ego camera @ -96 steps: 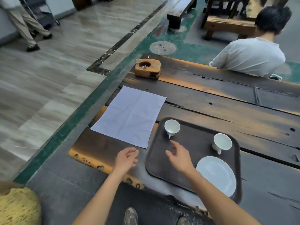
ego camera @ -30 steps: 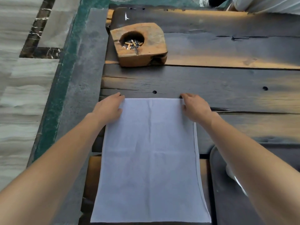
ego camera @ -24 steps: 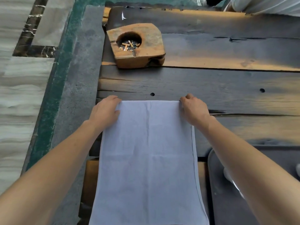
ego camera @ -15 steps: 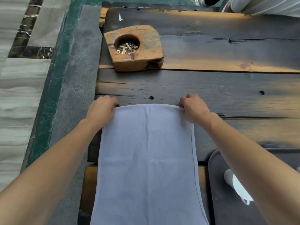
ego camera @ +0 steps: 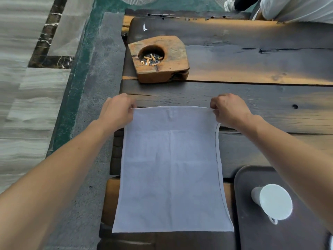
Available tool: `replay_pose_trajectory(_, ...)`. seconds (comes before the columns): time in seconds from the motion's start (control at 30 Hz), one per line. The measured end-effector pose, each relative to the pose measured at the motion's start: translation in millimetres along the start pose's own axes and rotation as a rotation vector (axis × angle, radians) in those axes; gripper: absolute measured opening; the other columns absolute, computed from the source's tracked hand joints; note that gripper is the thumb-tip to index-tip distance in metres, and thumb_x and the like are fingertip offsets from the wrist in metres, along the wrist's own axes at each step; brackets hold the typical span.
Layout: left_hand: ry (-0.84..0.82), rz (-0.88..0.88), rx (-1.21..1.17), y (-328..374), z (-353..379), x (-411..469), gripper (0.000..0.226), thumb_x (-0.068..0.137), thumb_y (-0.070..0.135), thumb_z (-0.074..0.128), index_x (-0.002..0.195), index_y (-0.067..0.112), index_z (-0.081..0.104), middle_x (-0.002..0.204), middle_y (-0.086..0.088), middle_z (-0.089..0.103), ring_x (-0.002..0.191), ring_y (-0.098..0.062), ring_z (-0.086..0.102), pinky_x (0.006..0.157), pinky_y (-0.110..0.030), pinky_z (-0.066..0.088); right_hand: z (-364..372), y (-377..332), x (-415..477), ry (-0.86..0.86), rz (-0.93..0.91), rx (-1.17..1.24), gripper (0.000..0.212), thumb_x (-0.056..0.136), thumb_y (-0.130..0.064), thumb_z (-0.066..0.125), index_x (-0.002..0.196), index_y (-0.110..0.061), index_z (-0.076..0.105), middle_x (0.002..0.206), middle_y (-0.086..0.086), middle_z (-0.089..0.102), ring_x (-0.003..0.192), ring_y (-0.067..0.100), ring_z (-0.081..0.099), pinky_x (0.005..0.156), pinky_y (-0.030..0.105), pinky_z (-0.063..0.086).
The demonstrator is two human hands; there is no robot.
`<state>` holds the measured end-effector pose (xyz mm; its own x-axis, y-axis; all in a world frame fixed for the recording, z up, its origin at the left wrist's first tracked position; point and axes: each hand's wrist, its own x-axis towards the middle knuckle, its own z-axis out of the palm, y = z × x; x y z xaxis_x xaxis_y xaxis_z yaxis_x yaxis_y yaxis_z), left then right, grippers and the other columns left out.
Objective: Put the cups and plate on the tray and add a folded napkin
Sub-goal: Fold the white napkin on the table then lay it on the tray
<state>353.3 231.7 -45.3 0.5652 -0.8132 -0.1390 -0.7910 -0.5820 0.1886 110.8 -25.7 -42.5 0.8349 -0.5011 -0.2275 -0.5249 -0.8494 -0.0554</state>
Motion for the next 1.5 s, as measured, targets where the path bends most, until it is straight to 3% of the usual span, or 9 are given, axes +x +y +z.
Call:
replay_pose_trajectory(0.27,0.039,0.184,0.024,4,-26,-83,0.014,0.093,0.012,0.062,0.100,0.015,0.073,0.101,-0.005,0.070,0.089,-0.031,0.067,0.081,-0.045,0.049,-25,-14,-82,0.001,-0.102,0.026,0.017,0.090,-0.009,0.058,0.104,-0.012,0.069,0.100,0.011,0.066,0.088,0.039,0.064,0.068,0.040,0.055)
replay_pose_trajectory(0.43,0.052,0.231,0.007,9,-28,-146,0.017,0.088,0.006,0.066,0.101,0.012,0.076,0.100,-0.005,0.073,0.086,-0.032,0.069,0.075,-0.045,0.050,-30,-25,-139,0.010,-0.156,0.025,0.014,0.087,-0.011,0.057,0.097,-0.014,0.068,0.094,0.008,0.067,0.081,0.037,0.065,0.062,0.038,0.053)
replay_pose_trajectory(0.67,0.016,0.304,-0.004,16,-8,-229,0.022,0.076,0.000,0.077,0.094,0.013,0.076,0.089,-0.002,0.071,0.074,-0.027,0.067,0.066,-0.037,0.049,4,-42,-209,-0.117,-0.163,-0.019,0.025,0.092,-0.015,0.050,0.108,-0.020,0.068,0.105,0.002,0.066,0.092,0.030,0.065,0.065,0.034,0.046)
replay_pose_trajectory(0.83,-0.033,0.310,-0.012,19,25,-281,0.030,0.066,-0.004,0.084,0.089,0.013,0.076,0.082,-0.001,0.070,0.068,-0.025,0.068,0.060,-0.033,0.048,46,-54,-253,-0.236,-0.140,-0.005,0.028,0.090,-0.014,0.050,0.110,-0.024,0.068,0.110,-0.002,0.064,0.099,0.027,0.064,0.066,0.032,0.044)
replay_pose_trajectory(0.97,-0.086,0.276,-0.015,20,49,-309,0.028,0.069,-0.002,0.082,0.090,0.015,0.076,0.083,0.000,0.070,0.071,-0.024,0.068,0.062,-0.033,0.051,77,-60,-276,-0.301,-0.150,-0.050,0.025,0.089,-0.012,0.051,0.105,-0.022,0.067,0.104,-0.002,0.061,0.093,0.025,0.063,0.061,0.031,0.036)
replay_pose_trajectory(1.3,-0.167,0.245,0.051,36,79,-343,0.023,0.070,0.003,0.083,0.087,0.017,0.075,0.082,0.000,0.070,0.075,-0.024,0.068,0.064,-0.035,0.056,112,-64,-305,-0.380,-0.082,-0.027,0.019,0.087,-0.007,0.047,0.098,-0.016,0.059,0.092,-0.002,0.048,0.082,0.024,0.053,0.060,0.032,0.033)
replay_pose_trajectory(1.5,-0.170,0.191,0.103,39,87,-346,0.026,0.064,0.004,0.087,0.083,0.018,0.074,0.080,0.000,0.070,0.073,-0.024,0.069,0.063,-0.035,0.057,115,-63,-307,-0.373,-0.058,-0.001,0.016,0.091,-0.010,0.047,0.100,-0.016,0.059,0.101,0.000,0.059,0.087,0.024,0.057,0.065,0.034,0.043)
